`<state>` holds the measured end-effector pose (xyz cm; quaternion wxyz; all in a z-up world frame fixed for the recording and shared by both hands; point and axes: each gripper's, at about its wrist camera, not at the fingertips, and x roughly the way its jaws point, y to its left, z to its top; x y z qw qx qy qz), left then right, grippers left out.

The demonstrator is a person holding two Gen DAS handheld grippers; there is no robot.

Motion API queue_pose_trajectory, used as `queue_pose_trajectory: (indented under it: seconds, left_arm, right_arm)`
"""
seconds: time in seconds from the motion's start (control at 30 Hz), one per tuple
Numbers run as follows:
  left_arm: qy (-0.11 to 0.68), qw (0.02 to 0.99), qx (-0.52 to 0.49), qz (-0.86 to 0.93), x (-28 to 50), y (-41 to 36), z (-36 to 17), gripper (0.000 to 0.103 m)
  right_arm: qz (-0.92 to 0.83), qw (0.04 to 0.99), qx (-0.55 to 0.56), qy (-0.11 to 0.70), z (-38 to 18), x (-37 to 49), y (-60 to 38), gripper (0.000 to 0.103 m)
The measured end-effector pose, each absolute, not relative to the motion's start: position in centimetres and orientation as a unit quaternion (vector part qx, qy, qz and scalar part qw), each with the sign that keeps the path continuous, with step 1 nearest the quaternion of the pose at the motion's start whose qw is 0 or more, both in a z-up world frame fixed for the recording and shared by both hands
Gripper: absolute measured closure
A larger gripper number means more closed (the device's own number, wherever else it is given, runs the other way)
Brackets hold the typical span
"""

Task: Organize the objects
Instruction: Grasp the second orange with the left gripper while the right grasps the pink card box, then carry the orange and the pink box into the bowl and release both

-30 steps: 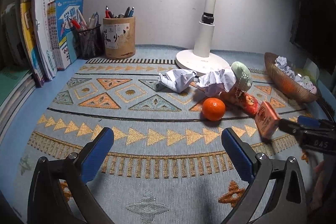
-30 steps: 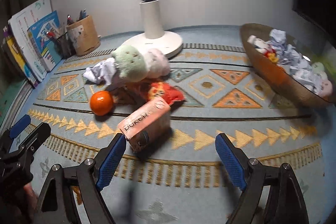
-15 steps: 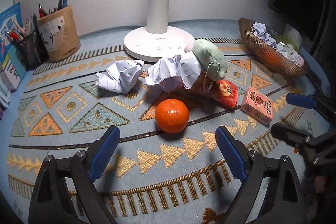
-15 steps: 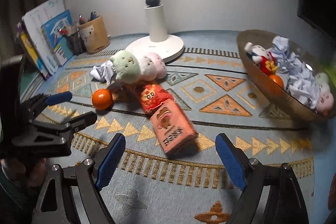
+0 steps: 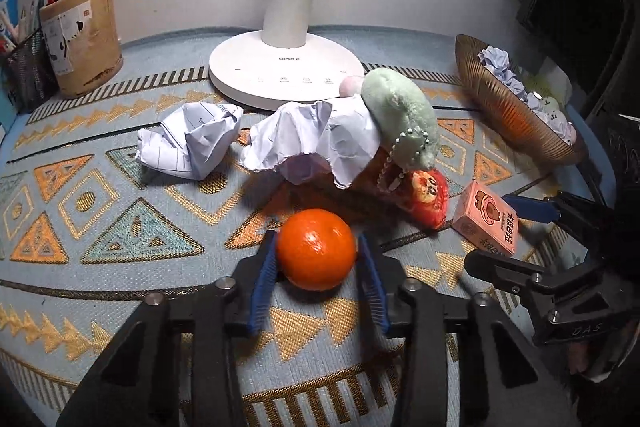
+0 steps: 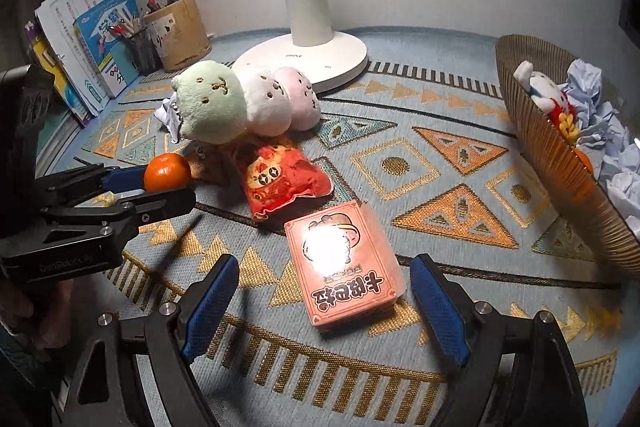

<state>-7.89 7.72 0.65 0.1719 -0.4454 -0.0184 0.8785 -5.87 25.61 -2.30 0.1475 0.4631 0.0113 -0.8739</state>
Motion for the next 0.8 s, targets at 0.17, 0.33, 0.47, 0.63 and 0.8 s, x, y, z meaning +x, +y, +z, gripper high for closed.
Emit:
queue_pose_trajectory:
  seconds: [0.17, 0.33, 0.47, 0.63, 0.8]
  left_arm:
    - [-0.027, 0.173, -0.438, 0.882, -6.3, 7.3, 1.3, 0.070]
    - [-0.031, 0.140, -0.422, 0.895, -3.0, 6.5, 2.1, 0.070]
    - [-0.067, 0.139, -0.382, 0.911, -1.5, 5.8, 2.0, 0.070]
    - [-0.075, 0.134, -0.369, 0.917, -1.6, 5.1, 2.3, 0.070]
    - [-0.107, 0.164, -0.369, 0.908, -1.7, 4.5, 2.3, 0.070]
  right_arm:
    - [-0.879, 0.136, 0.457, 0.029, -2.0, -5.3, 25.3, 0.060]
    - [-0.876, 0.116, 0.468, -0.019, -1.0, -2.9, 26.8, 0.062]
    - [-0.879, 0.108, 0.464, -0.010, -1.5, -1.1, 26.4, 0.062]
    - [-0.877, 0.122, 0.465, -0.013, -1.9, -0.5, 26.0, 0.036]
    - [-0.883, 0.112, 0.456, 0.004, -2.3, -0.4, 25.6, 0.033]
